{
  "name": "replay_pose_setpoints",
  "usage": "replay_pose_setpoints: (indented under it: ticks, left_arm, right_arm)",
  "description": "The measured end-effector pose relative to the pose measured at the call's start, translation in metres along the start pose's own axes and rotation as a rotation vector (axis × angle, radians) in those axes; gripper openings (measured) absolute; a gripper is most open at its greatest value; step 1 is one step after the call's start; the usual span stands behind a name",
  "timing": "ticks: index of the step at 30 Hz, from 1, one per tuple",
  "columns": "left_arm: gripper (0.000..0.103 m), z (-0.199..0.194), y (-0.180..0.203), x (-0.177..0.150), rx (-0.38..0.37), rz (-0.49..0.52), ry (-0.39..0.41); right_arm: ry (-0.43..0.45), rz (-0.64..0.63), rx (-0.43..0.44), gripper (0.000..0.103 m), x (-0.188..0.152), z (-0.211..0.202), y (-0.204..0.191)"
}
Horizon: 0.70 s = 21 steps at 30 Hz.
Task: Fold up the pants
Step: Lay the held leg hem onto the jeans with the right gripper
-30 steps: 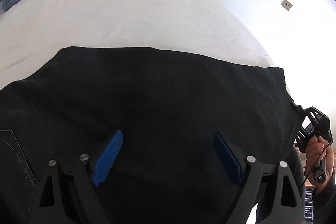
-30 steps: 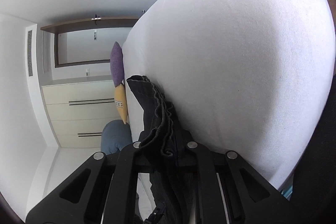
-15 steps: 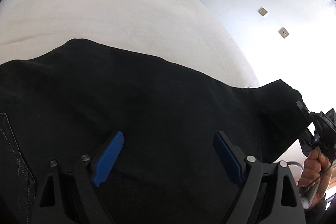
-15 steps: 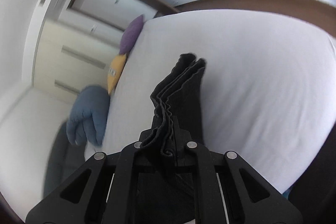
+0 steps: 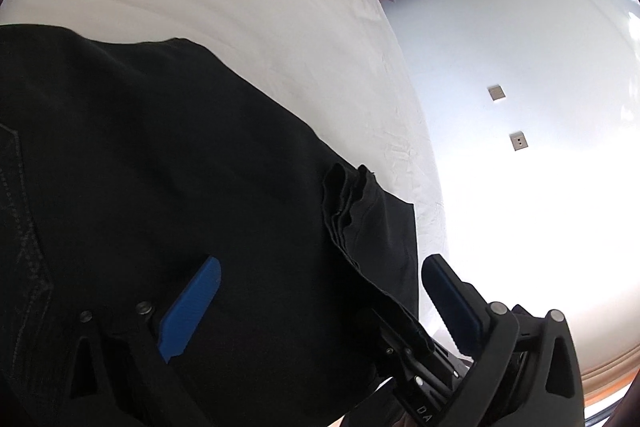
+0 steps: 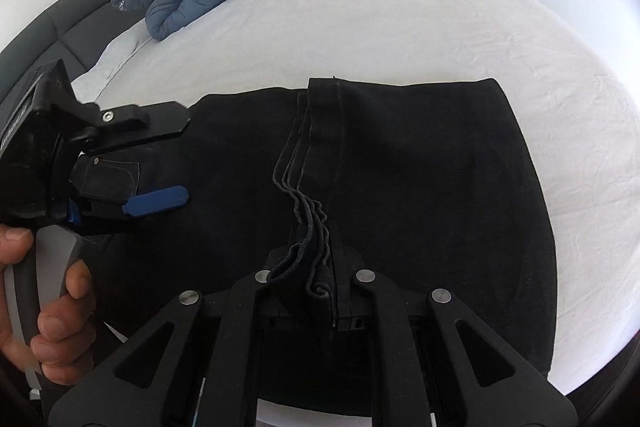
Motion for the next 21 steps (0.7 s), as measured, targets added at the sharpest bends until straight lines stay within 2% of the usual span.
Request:
replay_pose_setpoints:
  ticks: [5, 8, 10, 11, 12, 13, 14, 15, 18, 21]
  left_arm:
    - [0.103, 0.036, 0.027, 0.011, 0.043, 0.072, -0.115]
    - [0.102, 0.055, 0.034, 0.015, 0.074, 0.096, -0.171]
    - [0.083, 0.059, 0.038, 0.022, 0.067, 0.105, -0.176]
    - [0.053, 0.060, 0.038, 0.024, 0.061, 0.100, -0.196]
    - [0.033, 0.061, 0.038, 0.026, 0.064, 0.098, -0.213]
    - [0.027, 0.060, 0.037, 0.029, 0.075, 0.111, -0.221]
    - [0.016, 0.059, 0.037, 0.031, 0.088, 0.133, -0.229]
    - [0.011, 0.057, 0.037, 0.033, 0.099, 0.153, -0.236]
    - [0.010, 0.046, 0.035, 0.042, 0.120, 0.211, -0.251]
    - [0.010, 0.042, 0.037, 0.056, 0.173, 0.275, -0.264]
  right_arm:
    - [0.054, -0.084, -0.038, 0.009, 0.006, -0.018, -0.022]
    - [0.069, -0.133, -0.046, 0.009, -0.007, -0.032, -0.040]
    - [0.072, -0.158, -0.045, 0.009, -0.010, -0.039, -0.049]
    - [0.069, -0.163, -0.042, 0.009, -0.011, -0.041, -0.052]
    - [0.067, -0.167, -0.039, 0.009, -0.011, -0.044, -0.054]
    - [0.069, -0.170, -0.040, 0.009, -0.012, -0.046, -0.056]
    - [0.070, -0.171, -0.037, 0.009, -0.012, -0.048, -0.059]
    - [0.070, -0.170, -0.029, 0.009, -0.011, -0.050, -0.062]
    - [0.065, -0.195, -0.008, 0.009, -0.011, -0.052, -0.076]
    - [0.052, -0.245, 0.018, 0.009, -0.012, -0.048, -0.101]
Point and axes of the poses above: each gripper's, at about its wrist camera, not at the fingertips, and z roughly the way its jaws point, y to its right, x to its top, the point moved 5 cm from there along z, roughly the way its jaws point, and after that the axes turned 1 degree about z, right-handed, at the moved point
